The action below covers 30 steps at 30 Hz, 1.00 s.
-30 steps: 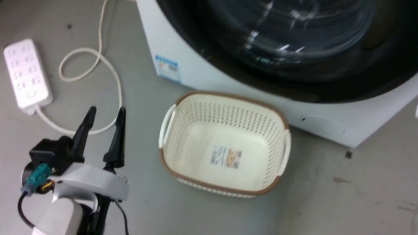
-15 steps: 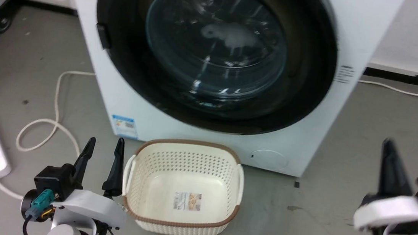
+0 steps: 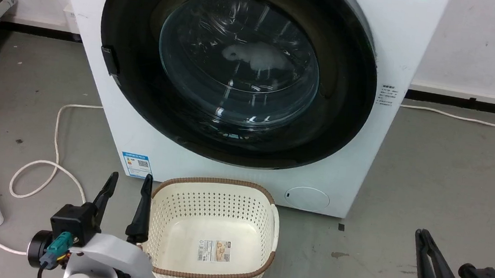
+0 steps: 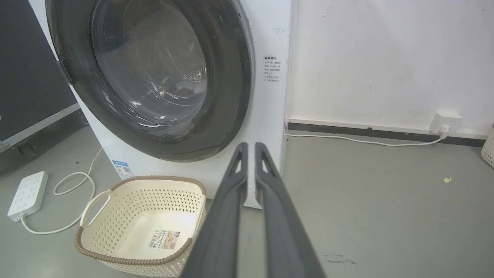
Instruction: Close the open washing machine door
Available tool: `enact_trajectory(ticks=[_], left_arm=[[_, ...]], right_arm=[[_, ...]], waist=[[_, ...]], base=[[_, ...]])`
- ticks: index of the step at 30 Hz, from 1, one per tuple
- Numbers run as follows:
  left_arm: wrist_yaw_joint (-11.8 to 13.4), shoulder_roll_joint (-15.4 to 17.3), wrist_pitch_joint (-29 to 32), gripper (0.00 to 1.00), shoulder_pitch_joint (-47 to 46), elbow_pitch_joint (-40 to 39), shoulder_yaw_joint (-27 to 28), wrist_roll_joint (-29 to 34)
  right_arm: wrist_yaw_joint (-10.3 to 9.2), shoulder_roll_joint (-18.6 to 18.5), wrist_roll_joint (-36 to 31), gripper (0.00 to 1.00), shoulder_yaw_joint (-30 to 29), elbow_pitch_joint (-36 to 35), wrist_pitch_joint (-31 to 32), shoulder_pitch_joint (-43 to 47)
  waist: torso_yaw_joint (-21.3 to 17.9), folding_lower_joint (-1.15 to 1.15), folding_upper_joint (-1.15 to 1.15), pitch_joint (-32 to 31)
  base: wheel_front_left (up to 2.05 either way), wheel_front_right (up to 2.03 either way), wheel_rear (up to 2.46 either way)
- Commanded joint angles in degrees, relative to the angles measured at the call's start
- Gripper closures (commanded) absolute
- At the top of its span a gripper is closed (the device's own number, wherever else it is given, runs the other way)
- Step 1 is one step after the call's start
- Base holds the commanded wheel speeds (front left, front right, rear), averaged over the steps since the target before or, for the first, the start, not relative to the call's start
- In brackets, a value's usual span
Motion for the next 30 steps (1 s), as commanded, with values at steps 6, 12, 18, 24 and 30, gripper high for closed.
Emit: enact_trajectory(ticks=[6, 12, 18, 24, 30], left_arm=[[0.33, 0.71, 0.7, 0.0, 0.64, 0.2, -0.77, 0.8], [-0.43, 1.16, 2.29, 0.0, 0.26, 0.25, -1.81, 0.55], [0.29, 1.44, 2.84, 0.0, 0.01, -0.09, -1.73, 0.42], [0.54, 1.47, 3.62, 0.0, 0.01, -0.36, -1.55, -0.46], [0.37, 1.46, 4.04, 0.0, -0.06, -0.2, -1.6, -1.22]], right_arm=[[-0.04, -0.16, 0.95, 0.0, 0.48, -2.56, 1.79, 2.15], [-0.04, -0.16, 2.08, 0.0, 0.69, -3.22, 2.89, 2.32], [-0.04, -0.16, 2.52, 0.0, 1.35, -3.0, 3.04, 2.36], [-0.04, -0.16, 2.64, 0.0, 1.88, -2.77, 2.95, 2.16], [-0.04, -0.16, 2.63, 0.0, 2.14, -2.55, 2.69, 1.92]], waist=[[0.39, 0.01, 0.0, -0.39], [0.59, 0.01, 0.0, -0.5], [0.7, 0.01, 0.0, -0.5], [0.78, 0.01, 0.0, -0.35], [0.78, 0.01, 0.0, -0.27]], base=[[0.0, 0.0, 0.0], [0.0, 0.0, 0.0], [0.0, 0.0, 0.0], [0.0, 0.0, 0.0], [0.0, 0.0, 0.0]])
